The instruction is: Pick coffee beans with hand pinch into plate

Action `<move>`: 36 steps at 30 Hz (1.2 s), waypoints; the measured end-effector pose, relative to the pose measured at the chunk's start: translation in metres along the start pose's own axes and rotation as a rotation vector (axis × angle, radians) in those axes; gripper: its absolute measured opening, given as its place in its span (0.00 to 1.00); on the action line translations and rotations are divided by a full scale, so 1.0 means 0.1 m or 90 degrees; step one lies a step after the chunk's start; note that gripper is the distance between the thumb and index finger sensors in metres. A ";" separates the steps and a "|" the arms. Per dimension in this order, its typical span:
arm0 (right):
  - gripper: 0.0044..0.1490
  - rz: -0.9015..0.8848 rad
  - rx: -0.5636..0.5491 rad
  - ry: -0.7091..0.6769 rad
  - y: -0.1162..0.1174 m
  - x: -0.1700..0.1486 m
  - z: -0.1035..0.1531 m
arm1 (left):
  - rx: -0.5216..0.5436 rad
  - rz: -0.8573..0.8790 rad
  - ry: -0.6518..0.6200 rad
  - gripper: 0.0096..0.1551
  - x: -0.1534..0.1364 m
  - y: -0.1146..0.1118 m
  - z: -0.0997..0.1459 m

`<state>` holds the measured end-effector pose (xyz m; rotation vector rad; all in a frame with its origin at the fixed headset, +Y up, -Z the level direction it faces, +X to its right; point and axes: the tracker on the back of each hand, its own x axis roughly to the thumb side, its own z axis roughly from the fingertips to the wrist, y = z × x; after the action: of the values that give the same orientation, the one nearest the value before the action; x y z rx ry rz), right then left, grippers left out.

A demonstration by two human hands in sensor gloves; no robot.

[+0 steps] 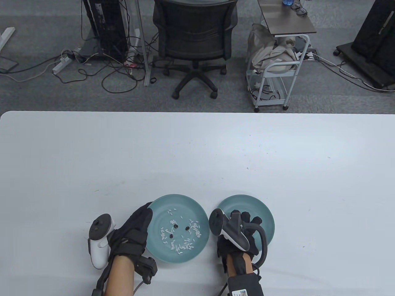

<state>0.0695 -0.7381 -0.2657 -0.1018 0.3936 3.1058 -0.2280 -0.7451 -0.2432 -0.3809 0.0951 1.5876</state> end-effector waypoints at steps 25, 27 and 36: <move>0.26 -0.119 0.028 0.026 -0.04 -0.25 0.04 | -0.005 -0.003 0.003 0.31 0.01 -0.01 0.01; 0.26 -0.118 0.024 0.028 -0.04 -0.25 0.04 | -0.004 -0.003 0.003 0.31 0.01 -0.01 0.01; 0.29 -0.111 0.019 0.038 -0.05 -0.26 0.05 | -0.002 -0.007 0.005 0.31 0.01 -0.01 0.00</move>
<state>0.0952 -0.7325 -0.2608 -0.2173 0.4088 2.9295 -0.2269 -0.7440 -0.2431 -0.3900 0.0961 1.5750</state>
